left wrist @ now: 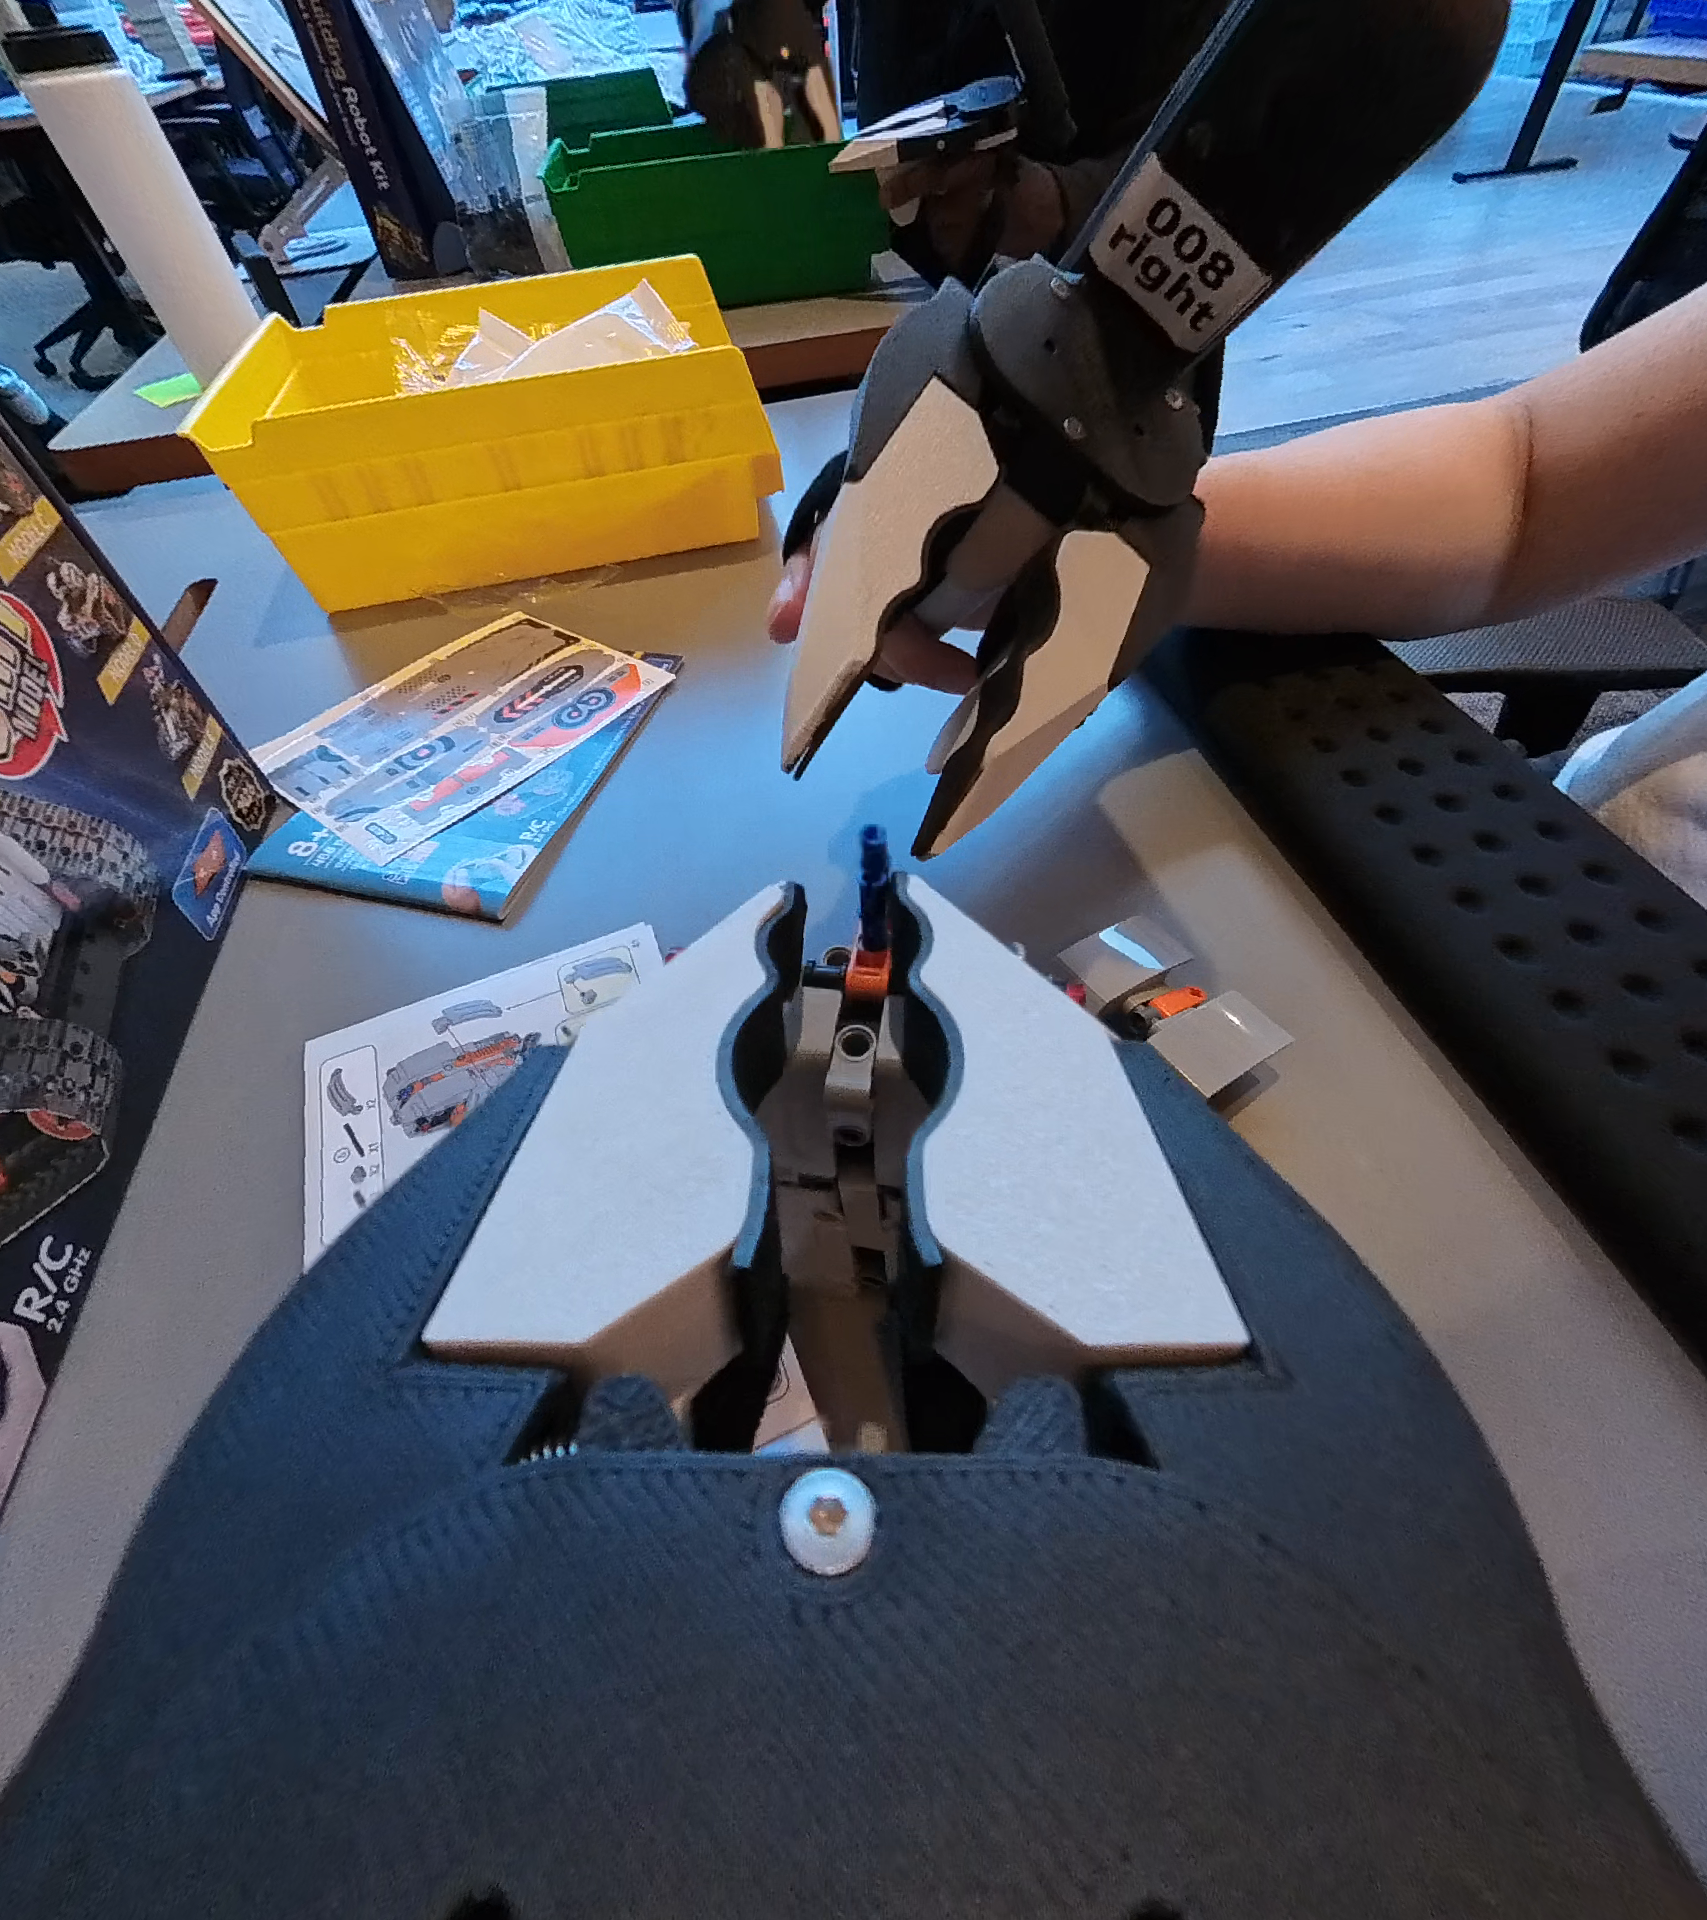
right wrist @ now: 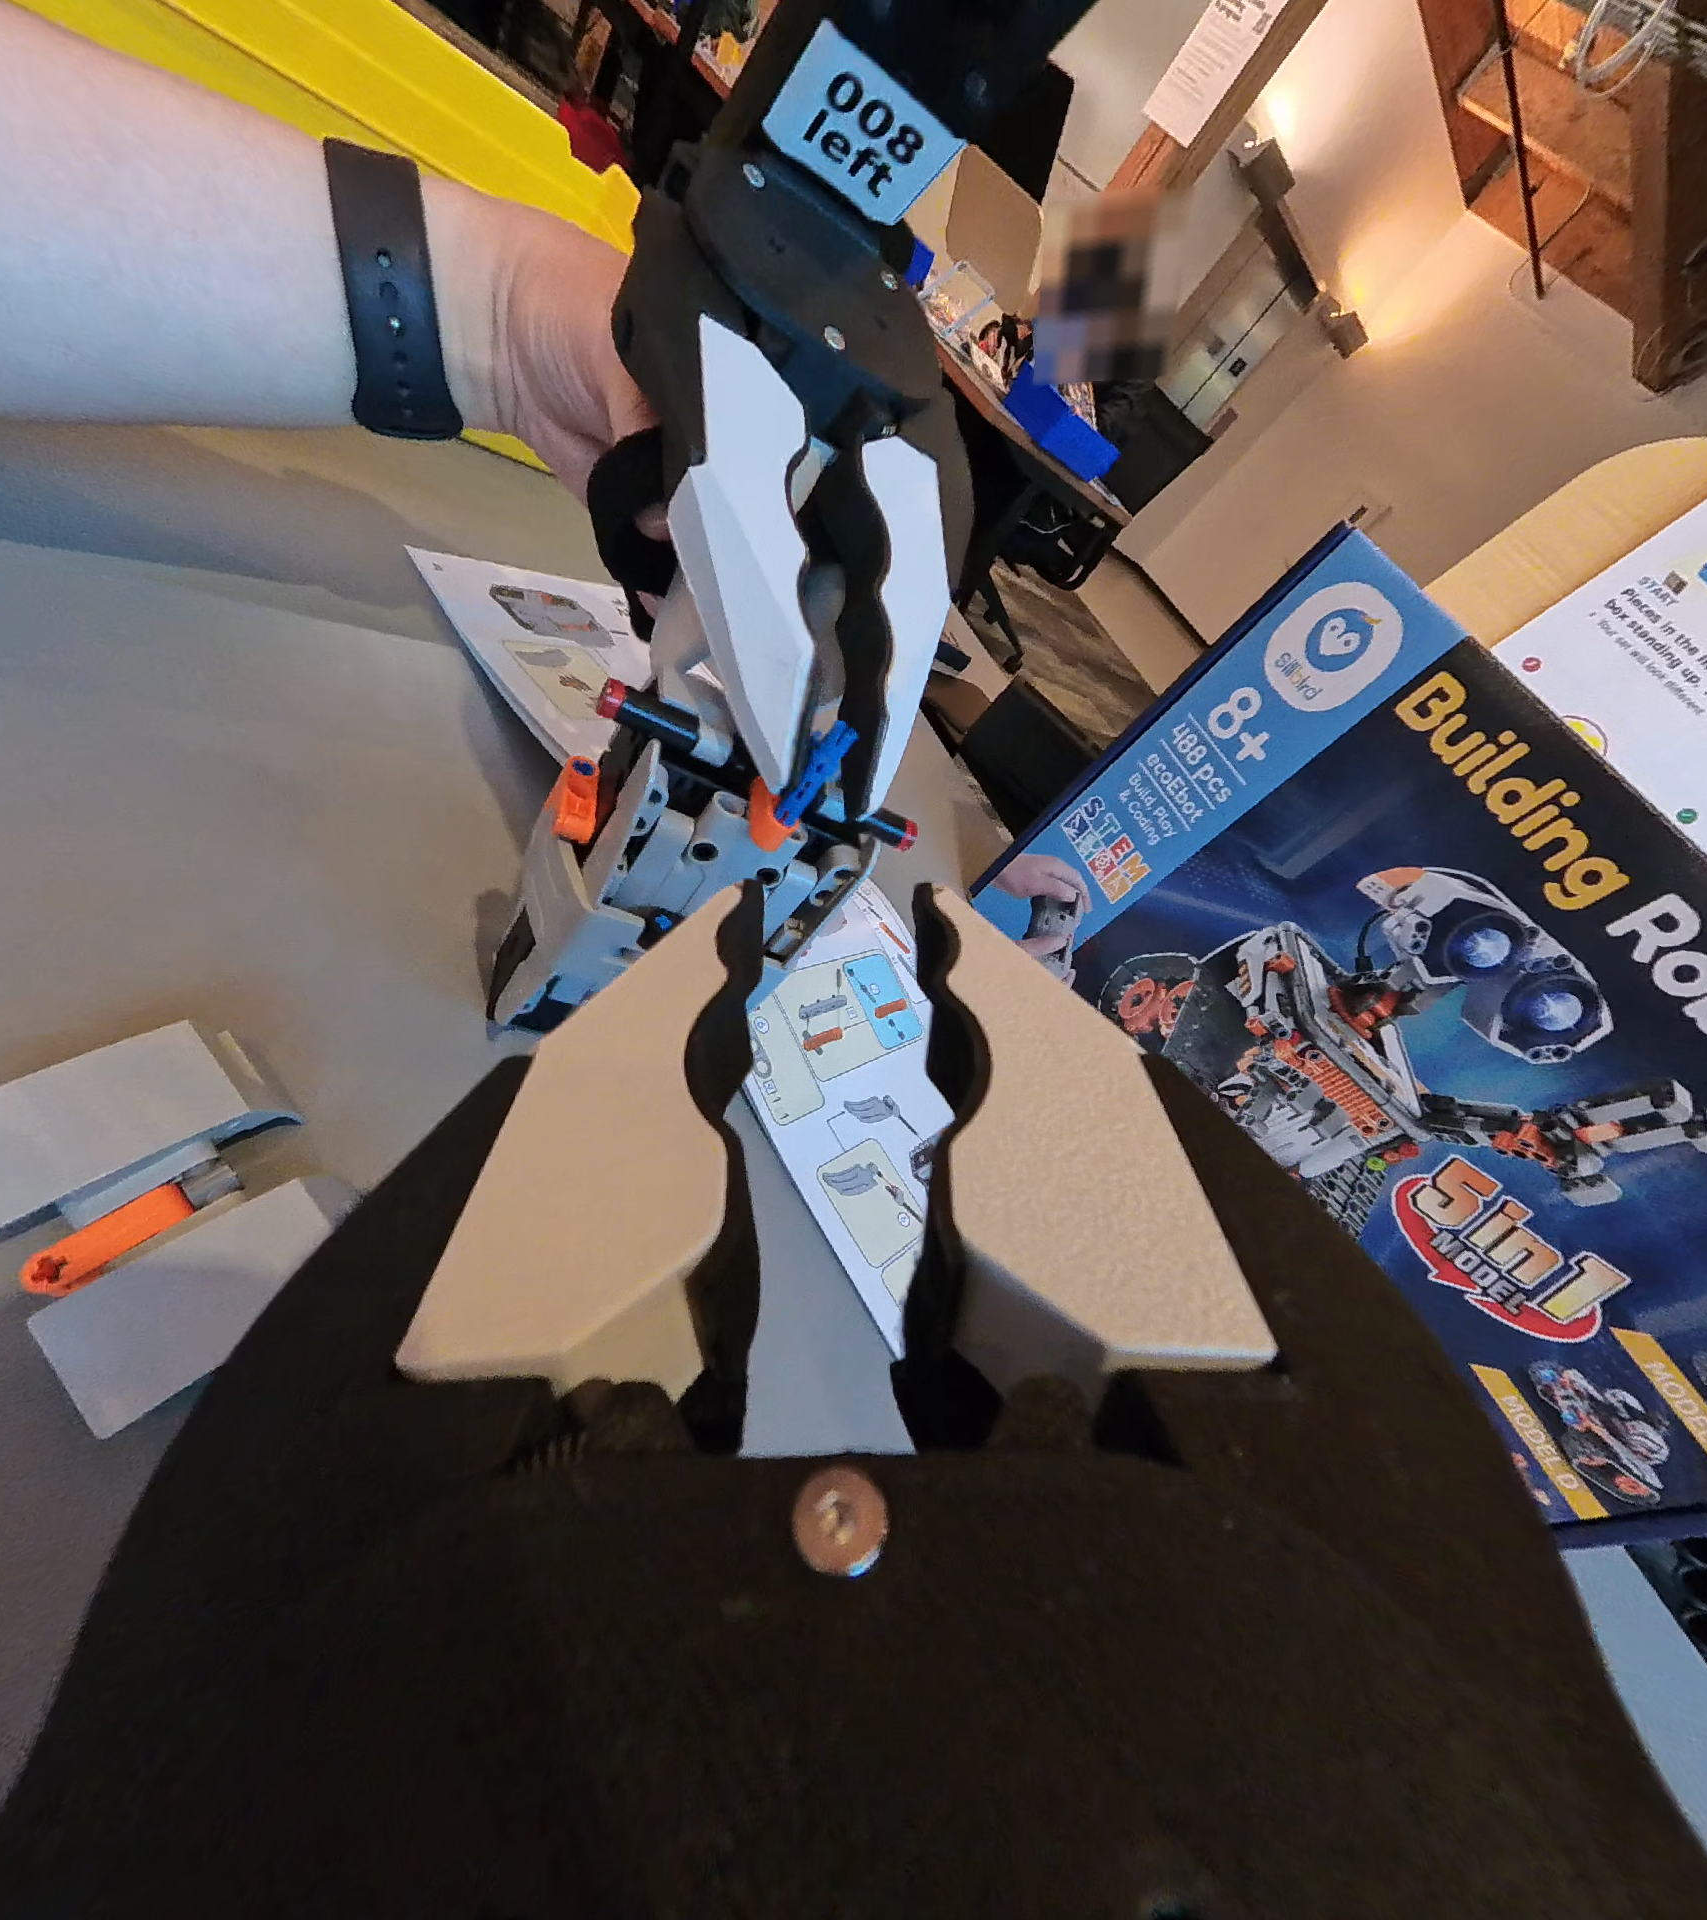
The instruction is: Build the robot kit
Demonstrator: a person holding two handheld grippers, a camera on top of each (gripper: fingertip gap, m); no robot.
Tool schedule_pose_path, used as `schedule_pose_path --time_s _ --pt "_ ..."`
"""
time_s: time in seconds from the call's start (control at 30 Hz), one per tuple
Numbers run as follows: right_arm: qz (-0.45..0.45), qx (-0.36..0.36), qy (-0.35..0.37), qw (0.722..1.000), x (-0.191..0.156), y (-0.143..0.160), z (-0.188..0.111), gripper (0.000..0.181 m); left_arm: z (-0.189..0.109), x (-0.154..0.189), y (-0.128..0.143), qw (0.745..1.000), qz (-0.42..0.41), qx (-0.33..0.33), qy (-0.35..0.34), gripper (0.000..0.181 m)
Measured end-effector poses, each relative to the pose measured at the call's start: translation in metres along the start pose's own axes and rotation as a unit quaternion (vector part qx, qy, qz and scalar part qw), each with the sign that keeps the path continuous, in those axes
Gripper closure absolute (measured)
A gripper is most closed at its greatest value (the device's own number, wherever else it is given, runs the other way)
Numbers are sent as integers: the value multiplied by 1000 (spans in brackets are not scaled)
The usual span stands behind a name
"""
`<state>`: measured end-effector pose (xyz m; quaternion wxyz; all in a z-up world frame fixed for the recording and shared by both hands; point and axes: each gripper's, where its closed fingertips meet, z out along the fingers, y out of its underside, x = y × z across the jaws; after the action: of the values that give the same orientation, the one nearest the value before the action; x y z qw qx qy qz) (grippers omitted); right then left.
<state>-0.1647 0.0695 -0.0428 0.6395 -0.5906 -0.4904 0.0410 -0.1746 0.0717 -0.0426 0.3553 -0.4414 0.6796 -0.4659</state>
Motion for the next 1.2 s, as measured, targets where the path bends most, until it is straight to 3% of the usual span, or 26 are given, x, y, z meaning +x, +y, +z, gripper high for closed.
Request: schedule_pose_path --time_s 0.27,0.4,0.47,0.57,0.63,0.87,1.2 --pt "-33 -4 4 999 -4 3 2 153 -2 3 2 1000 3 -4 4 168" --pt "-108 -6 32 994 -2 -2 3 148 -6 3 2 1000 0 -3 2 165" --pt "-188 -16 57 980 1 -6 5 141 -9 2 2 1000 -2 -1 0 165" --pt "-336 -43 83 937 -1 -14 8 139 -12 2 1 1000 -2 2 -3 165" --pt "-377 -51 81 921 -4 -17 12 138 -11 3 2 1000 0 -3 -1 165" --pt "-386 -62 69 918 -4 -17 20 131 -5 5 7 1000 0 -19 8 169" --pt "-397 -72 77 912 -2 -12 25 137 -4 4 8 1000 0 -17 7 171"
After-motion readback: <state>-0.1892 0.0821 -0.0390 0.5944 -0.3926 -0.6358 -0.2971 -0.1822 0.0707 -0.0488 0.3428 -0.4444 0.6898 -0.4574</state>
